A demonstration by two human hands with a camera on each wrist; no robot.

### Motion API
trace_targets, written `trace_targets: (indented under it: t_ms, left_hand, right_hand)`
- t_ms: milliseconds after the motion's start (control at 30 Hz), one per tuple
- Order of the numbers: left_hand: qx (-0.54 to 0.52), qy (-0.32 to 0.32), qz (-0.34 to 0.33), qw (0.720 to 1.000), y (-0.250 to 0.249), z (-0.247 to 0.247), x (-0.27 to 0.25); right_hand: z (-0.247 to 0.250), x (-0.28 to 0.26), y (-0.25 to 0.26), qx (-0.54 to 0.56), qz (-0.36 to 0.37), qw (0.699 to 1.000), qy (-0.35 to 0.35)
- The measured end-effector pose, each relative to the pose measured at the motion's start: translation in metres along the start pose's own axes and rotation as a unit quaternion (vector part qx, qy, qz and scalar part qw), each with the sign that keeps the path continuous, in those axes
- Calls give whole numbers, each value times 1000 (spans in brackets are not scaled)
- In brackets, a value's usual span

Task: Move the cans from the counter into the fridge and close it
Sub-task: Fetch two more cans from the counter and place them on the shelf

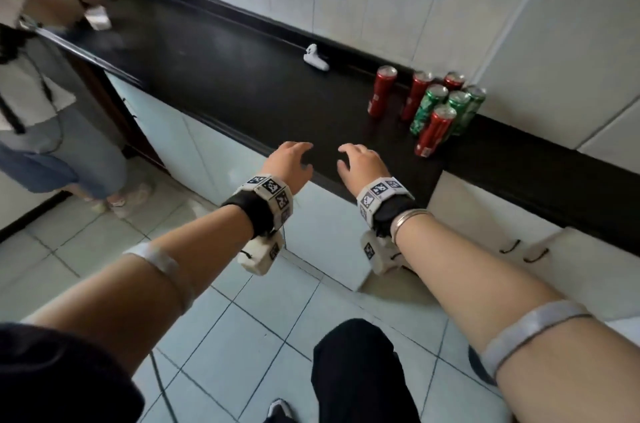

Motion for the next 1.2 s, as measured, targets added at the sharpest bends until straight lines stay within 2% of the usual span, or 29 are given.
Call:
trace_targets:
  t_ms: [200,400,500,600,733,967,1200]
  left_hand:
    - [-6,39,-60,997,-65,-30,88]
    - [2,46,-106,993,-132,-59,189]
    - [3,57,-112,992,-165,-83,241]
    - [8,77,-120,990,-188,-106,277]
    - [9,114,-119,986,-196,-133,302]
    - [20,146,-138,979,-202,-149,318]
    - [20,165,-155,974,-201,-150,318]
  right_hand:
    - [48,41,-99,-29,-96,993,-56]
    - [92,99,-198,-57,-169,979,-97]
    - [106,130,-252,-58,-209,973,-79]
    - [108,153,-286,-39,-226,973,-38]
    - [100,170,-300,-43,-205,978,10]
    - [102,176,-297,-75,-149,986,3]
    - [76,178,-288,-68,-170,980,73]
Point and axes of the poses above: each hand's wrist, its own x-axis towards the middle knuckle, its own z-axis out of the back of the hand, y = z × x, the point moved 9 cm from there along x, towards the middle knuckle, and after that the axes turned 4 degrees about y, right-handed, at the moved point
